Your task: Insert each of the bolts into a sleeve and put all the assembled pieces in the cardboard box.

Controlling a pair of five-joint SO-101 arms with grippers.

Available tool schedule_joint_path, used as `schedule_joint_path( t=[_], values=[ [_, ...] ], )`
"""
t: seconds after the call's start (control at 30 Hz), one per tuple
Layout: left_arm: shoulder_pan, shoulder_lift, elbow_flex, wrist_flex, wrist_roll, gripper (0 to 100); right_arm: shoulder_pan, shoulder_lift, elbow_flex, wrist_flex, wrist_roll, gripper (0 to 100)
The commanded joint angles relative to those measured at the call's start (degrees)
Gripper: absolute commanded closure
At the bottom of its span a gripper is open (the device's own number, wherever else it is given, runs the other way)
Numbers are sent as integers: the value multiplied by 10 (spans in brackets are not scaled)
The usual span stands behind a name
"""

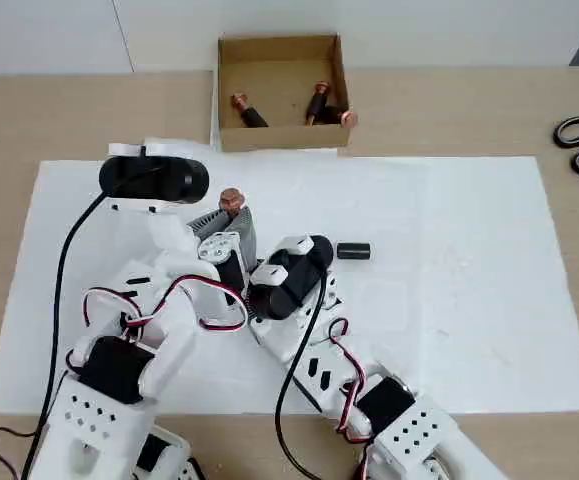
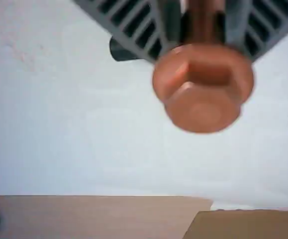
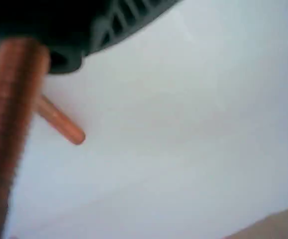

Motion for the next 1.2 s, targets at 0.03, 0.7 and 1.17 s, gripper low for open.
schedule_joint_path(
  t=[0.03, 0.7, 1.17],
  values=[
    [4, -10, 1, -18, 4, 994, -3, -13, -6, -17, 8, 995],
    [-4, -13, 17, 10, 3, 994, -1, -13, -6, -17, 9, 995],
    [-31, -13, 21, 11, 4, 994, -1, -13, -6, -17, 9, 995]
  ],
)
